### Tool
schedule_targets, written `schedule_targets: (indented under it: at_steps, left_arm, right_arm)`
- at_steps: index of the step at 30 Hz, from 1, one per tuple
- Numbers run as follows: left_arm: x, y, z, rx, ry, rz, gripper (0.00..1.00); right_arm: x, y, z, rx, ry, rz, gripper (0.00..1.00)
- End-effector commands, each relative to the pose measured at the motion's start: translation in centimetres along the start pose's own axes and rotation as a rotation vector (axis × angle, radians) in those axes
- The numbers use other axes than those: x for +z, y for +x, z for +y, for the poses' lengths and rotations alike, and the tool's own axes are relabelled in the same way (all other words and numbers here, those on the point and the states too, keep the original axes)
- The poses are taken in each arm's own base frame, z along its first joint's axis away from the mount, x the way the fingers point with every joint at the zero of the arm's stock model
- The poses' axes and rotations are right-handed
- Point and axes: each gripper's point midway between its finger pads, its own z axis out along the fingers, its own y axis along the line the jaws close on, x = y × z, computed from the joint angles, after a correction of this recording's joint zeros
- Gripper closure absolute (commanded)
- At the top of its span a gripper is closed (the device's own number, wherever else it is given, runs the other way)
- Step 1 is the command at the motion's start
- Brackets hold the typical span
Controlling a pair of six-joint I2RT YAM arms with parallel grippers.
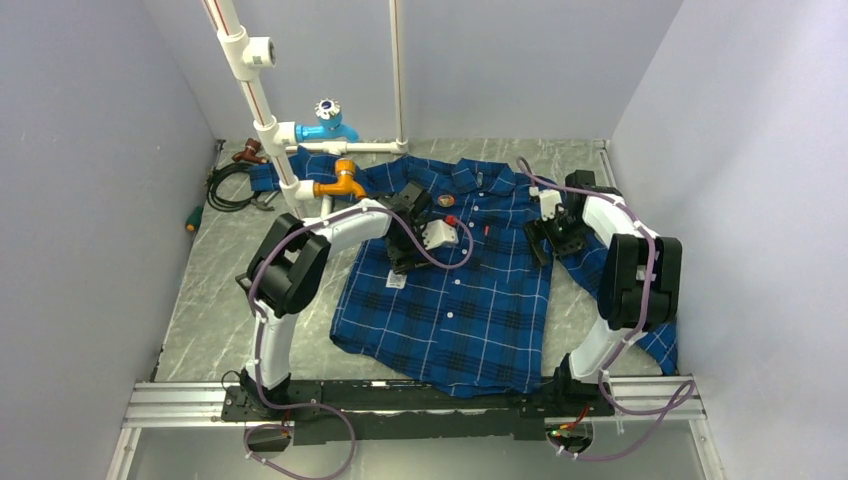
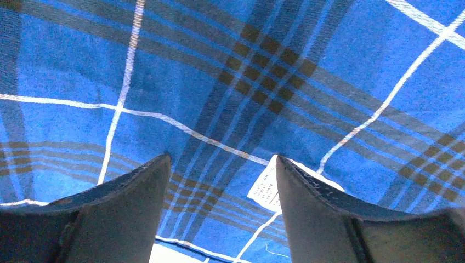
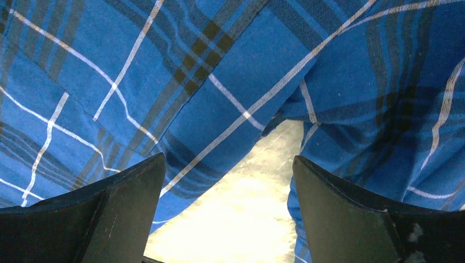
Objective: Remove the brooch from the garment
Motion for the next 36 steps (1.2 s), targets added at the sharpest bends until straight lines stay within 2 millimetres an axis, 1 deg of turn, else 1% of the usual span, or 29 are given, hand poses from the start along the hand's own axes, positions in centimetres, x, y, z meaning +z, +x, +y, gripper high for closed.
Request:
schedule_targets:
  at_steps: [1,7,12,14,16,19,22,27,29,31,32,34,36]
  left_arm:
    - [1.5,1.1,-2.6,-0.019,0.135,0.039,0.29]
    - [2.0,2.4,-5.0,-0.05,0.236,0.075,0.6]
    - [1.7,3.5,-6.7,-0.03,0.266,0.102,0.82]
    - [1.5,4.1,-7.5,-0.013,0.267,0.116,0.88]
    - [1.3,4.7,-8.3,0.002,0.269,0.132,0.91]
    - [1.1,5.6,-9.6,0.025,0.276,0.151,0.91]
    - [0.9,6.4,-10.7,0.062,0.273,0.169,0.9]
    - [0.3,7.2,-12.2,0.119,0.274,0.18,0.88]
    - [-0.1,7.5,-12.7,0.142,0.281,0.177,0.86]
    - [-0.7,7.9,-13.3,0.164,0.291,0.17,0.84]
    - [-1.1,7.8,-13.5,0.171,0.297,0.159,0.79]
    - [-2.1,7.1,-13.5,0.175,0.297,0.112,0.64]
    - [-3.5,5.3,-12.9,0.169,0.282,0.03,0.47]
  right_arm:
    - [-0.5,-1.3,-0.9,-0.025,0.015,-0.005,0.12]
    - [0.9,-0.2,-0.7,-0.036,-0.023,0.054,0.2]
    - [1.0,1.1,-0.6,-0.071,-0.025,0.086,0.24]
    - [0.9,1.7,-0.4,-0.091,-0.03,0.102,0.26]
    - [0.9,2.6,0.0,-0.108,-0.041,0.122,0.31]
    - [0.7,4.2,0.7,-0.137,-0.066,0.153,0.4]
    - [0.4,6.2,2.0,-0.168,-0.114,0.192,0.49]
    - [-0.5,9.7,4.4,-0.263,-0.175,0.252,0.57]
    - [-1.1,10.6,5.1,-0.315,-0.199,0.26,0.6]
    - [-2.0,10.9,5.9,-0.348,-0.233,0.258,0.64]
    - [-2.4,10.9,6.2,-0.358,-0.25,0.255,0.64]
    - [-3.3,10.1,6.7,-0.368,-0.269,0.218,0.63]
    - [-4.3,8.0,6.9,-0.362,-0.273,0.149,0.61]
